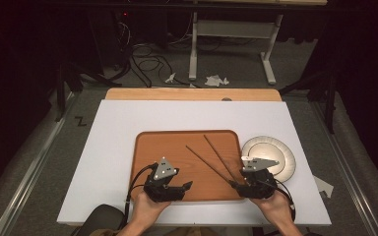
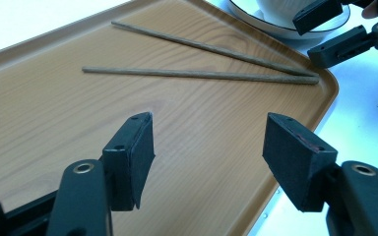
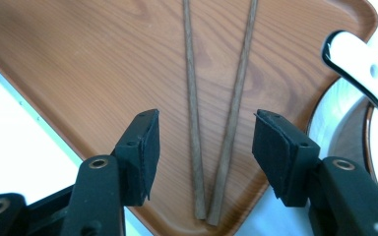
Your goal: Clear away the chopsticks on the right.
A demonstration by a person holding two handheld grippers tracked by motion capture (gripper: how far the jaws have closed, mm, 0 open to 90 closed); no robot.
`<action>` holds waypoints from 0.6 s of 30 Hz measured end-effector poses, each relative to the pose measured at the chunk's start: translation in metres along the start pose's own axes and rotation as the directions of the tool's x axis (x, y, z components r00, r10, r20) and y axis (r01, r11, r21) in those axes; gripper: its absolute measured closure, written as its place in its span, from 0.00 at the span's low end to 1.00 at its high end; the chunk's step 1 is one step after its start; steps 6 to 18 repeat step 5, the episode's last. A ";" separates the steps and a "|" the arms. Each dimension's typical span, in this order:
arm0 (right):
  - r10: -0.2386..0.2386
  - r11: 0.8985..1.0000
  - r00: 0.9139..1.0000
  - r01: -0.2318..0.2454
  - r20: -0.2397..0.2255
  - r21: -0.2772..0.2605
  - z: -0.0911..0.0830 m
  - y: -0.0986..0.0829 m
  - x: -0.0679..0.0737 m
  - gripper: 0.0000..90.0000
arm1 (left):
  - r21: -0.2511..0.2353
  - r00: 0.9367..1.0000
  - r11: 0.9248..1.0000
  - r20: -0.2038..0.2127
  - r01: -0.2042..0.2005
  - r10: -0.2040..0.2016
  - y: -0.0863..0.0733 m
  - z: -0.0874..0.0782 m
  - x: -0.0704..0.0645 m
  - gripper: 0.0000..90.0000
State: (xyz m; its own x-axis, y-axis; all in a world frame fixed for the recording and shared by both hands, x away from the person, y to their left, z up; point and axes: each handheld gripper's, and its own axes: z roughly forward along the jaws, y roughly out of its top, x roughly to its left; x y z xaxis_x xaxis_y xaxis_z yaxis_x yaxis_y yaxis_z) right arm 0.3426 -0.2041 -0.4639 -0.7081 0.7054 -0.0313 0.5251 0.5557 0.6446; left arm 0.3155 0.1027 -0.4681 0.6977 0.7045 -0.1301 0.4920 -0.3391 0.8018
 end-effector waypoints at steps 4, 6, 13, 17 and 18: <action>-0.002 1.000 1.000 0.002 0.004 0.005 0.002 -0.001 -0.002 0.47 | -0.001 1.000 1.000 -0.002 0.002 -0.002 0.000 0.000 0.000 0.40; -0.002 1.000 1.000 0.002 0.002 0.007 0.003 -0.001 -0.003 0.47 | 0.001 1.000 1.000 -0.001 0.002 -0.002 0.000 0.000 0.001 0.40; -0.002 1.000 1.000 0.002 0.002 0.007 0.003 -0.001 -0.003 0.47 | 0.001 1.000 1.000 -0.001 0.002 -0.002 0.000 0.000 0.001 0.40; -0.002 1.000 1.000 0.002 0.002 0.007 0.003 -0.001 -0.003 0.47 | 0.001 1.000 1.000 -0.001 0.002 -0.002 0.000 0.000 0.001 0.40; -0.002 1.000 1.000 0.002 0.002 0.007 0.003 -0.001 -0.003 0.47 | 0.001 1.000 1.000 -0.001 0.002 -0.002 0.000 0.000 0.001 0.40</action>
